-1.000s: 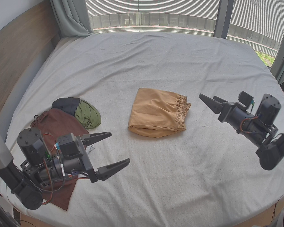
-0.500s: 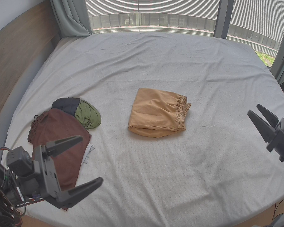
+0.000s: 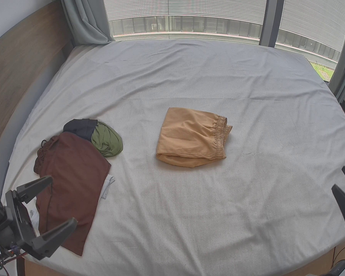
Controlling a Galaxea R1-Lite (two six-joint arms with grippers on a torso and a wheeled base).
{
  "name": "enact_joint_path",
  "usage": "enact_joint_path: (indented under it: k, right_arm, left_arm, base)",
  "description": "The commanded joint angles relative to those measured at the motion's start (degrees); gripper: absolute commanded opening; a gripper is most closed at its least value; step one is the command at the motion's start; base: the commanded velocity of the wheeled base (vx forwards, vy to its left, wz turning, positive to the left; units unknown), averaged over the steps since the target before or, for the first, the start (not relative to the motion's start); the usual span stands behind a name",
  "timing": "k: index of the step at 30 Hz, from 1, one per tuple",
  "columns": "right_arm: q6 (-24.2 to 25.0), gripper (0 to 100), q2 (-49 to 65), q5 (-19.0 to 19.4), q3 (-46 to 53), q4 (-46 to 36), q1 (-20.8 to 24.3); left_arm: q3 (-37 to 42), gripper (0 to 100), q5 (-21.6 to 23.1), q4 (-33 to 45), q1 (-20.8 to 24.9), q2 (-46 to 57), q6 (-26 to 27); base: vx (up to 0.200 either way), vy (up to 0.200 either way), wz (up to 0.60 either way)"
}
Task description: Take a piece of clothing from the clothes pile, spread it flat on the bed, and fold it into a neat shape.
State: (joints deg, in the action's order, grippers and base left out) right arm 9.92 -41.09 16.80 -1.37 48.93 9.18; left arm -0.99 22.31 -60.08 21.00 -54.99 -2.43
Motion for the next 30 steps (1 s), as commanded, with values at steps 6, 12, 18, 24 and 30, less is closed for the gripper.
enact_joint_path:
  k: [6, 12, 18, 24, 30]
  right_arm:
    - [-9.66, 100, 41.09, -5.99, 1.37, -43.92, -8.92]
    - [-9.92, 100, 41.09, -15.22, 1.28, -45.33, -9.00]
    - [-8.96, 100, 41.09, -20.93, 1.10, -46.12, -9.09]
    - [-12.65, 100, 41.09, -8.71, 1.28, -45.51, -9.09]
    - [-12.47, 100, 41.09, -22.60, 1.28, -45.68, -9.09]
  left_arm:
    - [0.90, 100, -4.55, 40.30, -10.72, 41.98, 0.14]
    - [0.99, 100, -5.17, 55.15, -15.38, 50.07, 3.39]
    - [0.99, 100, -7.28, 55.77, -22.41, 52.62, 2.78]
    - [0.99, 100, -13.78, 55.68, -22.06, 52.71, 3.22]
    - [0.99, 100, -23.45, 59.99, -21.53, 53.67, 3.39]
  base:
    - [0.000, 0.000, 0.00]
    - [0.000, 0.000, 0.00]
    - [0.000, 0.000, 0.00]
    - [0.000, 0.000, 0.00]
    - [0.000, 0.000, 0.00]
